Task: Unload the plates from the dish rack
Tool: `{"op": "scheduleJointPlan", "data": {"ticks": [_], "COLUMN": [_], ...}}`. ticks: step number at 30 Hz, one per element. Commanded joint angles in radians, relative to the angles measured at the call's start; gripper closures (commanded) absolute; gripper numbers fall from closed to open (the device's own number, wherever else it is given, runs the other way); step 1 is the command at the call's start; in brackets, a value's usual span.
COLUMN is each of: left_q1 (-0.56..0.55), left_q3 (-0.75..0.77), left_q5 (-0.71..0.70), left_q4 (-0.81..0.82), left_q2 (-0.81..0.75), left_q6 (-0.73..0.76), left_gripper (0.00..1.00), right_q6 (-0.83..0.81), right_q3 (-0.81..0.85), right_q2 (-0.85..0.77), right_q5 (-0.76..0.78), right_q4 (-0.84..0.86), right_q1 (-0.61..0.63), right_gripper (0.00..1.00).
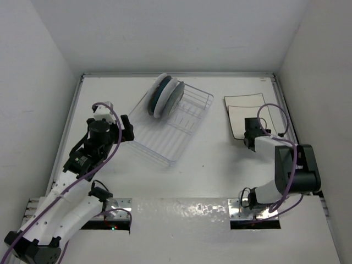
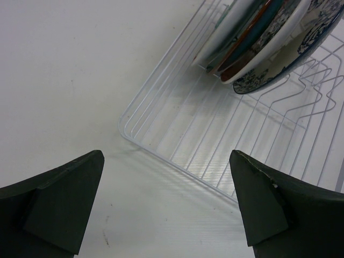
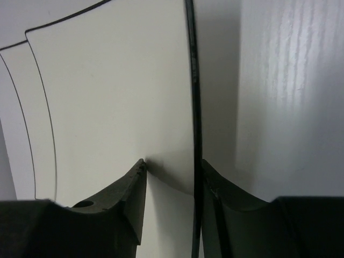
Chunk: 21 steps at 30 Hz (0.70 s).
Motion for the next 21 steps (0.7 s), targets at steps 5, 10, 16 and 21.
{"op": "scheduleJointPlan", "data": {"ticks": [5, 10, 16, 21], "left_q1": [0.010, 0.010, 0.010, 0.010], "left_q3": [-0.002, -0.002, -0.002, -0.002], "left_q5": [0.004, 0.010, 0.015, 0.024], "left_q4": [0.046, 0.046, 0.049, 0.051], "left_q2": [-0.011, -0.007, -0.007, -0.005], "left_q6": [0.006, 0.007, 0.007, 0.009], "left_gripper": [0.00, 0.00, 0.00, 0.00], "right_q6": [-0.114, -0.117, -0.264, -0.391], "right_q3": [0.121, 0.165, 0.372, 0.535], "right_q2": [0.114, 0.154, 0.264, 0.390], "right_q5": [-0.067, -0.085, -0.070, -0.111], "right_q4": [-0.063, -0.076, -0.259, -0.413], "right_q1": [-0.001, -0.001, -0.017, -0.052], "right_gripper": [0.50, 0.45, 0.21, 0.05]}}
